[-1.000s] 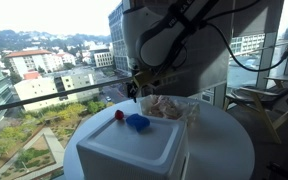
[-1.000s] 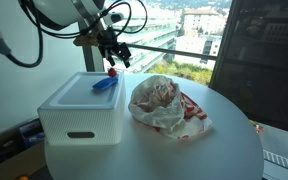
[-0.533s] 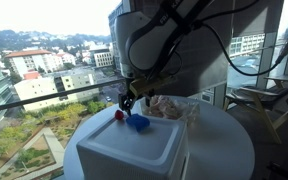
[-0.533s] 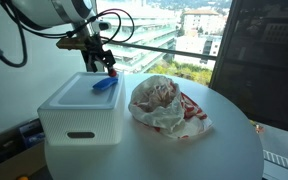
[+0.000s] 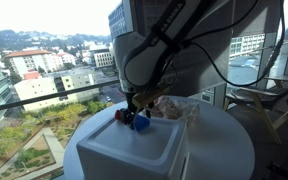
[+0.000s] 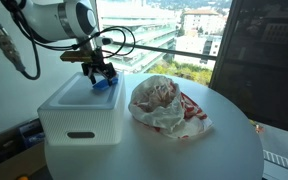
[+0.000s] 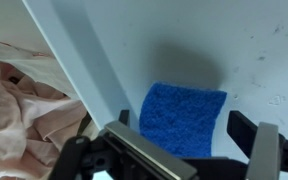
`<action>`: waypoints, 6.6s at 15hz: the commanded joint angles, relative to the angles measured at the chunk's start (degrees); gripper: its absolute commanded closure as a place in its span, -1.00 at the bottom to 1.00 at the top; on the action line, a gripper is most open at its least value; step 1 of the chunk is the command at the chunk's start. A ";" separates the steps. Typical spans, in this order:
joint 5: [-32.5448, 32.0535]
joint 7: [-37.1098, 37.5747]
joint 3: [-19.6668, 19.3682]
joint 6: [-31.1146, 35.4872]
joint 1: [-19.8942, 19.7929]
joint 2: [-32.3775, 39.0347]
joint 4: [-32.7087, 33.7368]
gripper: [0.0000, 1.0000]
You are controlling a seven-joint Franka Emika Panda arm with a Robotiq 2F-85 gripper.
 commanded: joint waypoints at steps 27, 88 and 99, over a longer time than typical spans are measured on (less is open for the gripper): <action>4.10 4.19 -12.56 8.02 -7.23 7.74 7.53 0.81; 4.68 -1.36 -6.80 -1.59 3.26 13.37 22.55 0.37; 4.17 -1.58 -5.62 -1.98 4.48 12.34 18.62 -1.00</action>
